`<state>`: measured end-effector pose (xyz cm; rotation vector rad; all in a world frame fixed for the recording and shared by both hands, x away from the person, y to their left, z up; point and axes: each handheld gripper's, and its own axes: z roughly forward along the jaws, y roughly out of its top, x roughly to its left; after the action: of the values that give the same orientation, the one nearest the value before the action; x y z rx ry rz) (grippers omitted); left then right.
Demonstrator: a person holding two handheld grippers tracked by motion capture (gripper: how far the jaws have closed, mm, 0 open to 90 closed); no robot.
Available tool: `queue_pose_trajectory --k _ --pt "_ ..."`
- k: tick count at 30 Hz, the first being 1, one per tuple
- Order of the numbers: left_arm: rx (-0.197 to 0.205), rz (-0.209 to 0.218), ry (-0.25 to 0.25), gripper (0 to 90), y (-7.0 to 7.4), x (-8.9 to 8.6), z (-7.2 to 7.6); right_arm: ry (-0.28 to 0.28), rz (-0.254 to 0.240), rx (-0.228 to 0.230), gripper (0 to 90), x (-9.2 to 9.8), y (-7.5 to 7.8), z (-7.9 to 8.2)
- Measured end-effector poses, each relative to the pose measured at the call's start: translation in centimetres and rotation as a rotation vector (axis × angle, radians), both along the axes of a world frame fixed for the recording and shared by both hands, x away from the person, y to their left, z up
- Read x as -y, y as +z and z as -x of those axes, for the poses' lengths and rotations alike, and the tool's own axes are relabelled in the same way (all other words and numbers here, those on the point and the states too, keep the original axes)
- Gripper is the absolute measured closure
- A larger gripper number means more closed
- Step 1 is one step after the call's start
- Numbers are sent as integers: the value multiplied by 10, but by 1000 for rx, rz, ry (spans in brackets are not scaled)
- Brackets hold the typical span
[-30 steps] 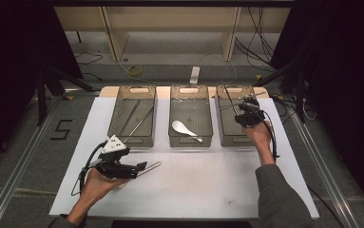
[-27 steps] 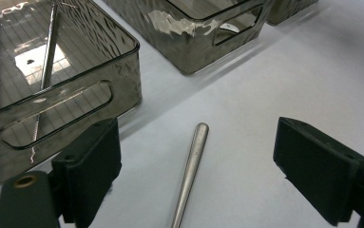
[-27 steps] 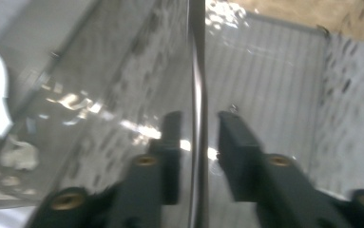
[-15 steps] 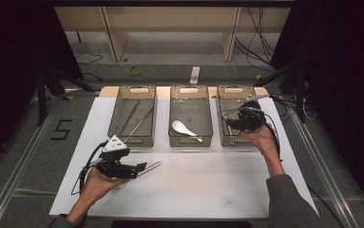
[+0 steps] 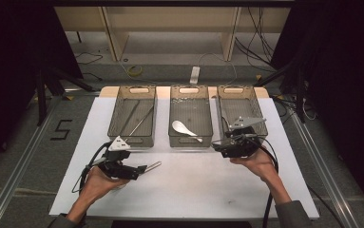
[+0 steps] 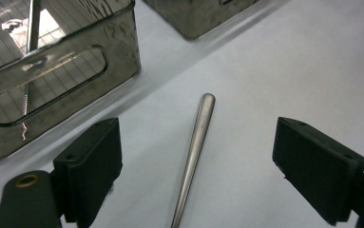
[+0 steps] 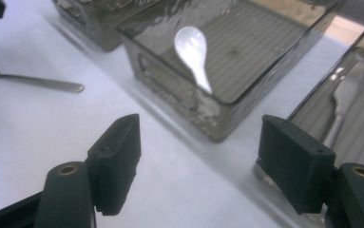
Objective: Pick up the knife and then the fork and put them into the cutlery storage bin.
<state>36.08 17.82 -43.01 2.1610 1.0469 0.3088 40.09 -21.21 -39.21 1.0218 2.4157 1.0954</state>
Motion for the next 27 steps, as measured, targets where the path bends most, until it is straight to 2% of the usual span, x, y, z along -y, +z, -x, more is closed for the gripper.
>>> queue_pose_trajectory --k 5,15,17,19,22,27 --pt "-18 -26 -7 169 -1 1 -3 26 13 -1 308 -4 -11 13" --pt "-55 -73 -36 192 -5 6 -5 70 34 -53 299 -13 -28 25" --pt "-71 -110 -53 202 -6 7 -7 82 35 -67 299 -16 -30 27" --pt "-71 -140 -62 224 -8 9 -8 86 37 -67 299 -17 -31 29" --pt "-90 -180 -86 282 -9 13 -9 94 37 -72 299 -18 -33 33" --pt "-140 -246 -102 373 -14 17 -13 98 47 -86 297 -18 -37 39"
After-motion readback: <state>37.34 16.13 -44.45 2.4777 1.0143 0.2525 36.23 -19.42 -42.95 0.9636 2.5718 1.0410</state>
